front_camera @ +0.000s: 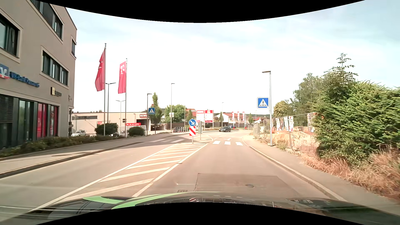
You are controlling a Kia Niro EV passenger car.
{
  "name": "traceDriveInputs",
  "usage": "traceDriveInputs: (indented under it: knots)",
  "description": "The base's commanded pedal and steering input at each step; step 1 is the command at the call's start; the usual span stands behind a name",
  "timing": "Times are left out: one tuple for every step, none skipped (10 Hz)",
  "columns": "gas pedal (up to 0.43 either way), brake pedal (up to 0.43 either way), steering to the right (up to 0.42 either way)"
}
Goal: Follow the waypoints while adhering to traffic rules and regulations
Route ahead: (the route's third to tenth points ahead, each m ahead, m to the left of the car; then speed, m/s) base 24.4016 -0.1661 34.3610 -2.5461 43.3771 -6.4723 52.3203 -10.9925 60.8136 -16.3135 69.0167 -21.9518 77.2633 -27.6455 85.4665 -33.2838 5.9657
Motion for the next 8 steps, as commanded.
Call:
traceDriveInputs:
  knots:
    - [0.13, 0.0, 0.152]
    - [0.13, 0.0, 0.142]
    - [0.13, 0.0, 0.127]
    - [0.13, 0.0, 0.114]
    - [0.13, 0.0, 0.097]
    - [0.13, 0.0, 0.077]
    - [0.13, 0.0, 0.056]
    - [0.13, 0.0, 0.034]
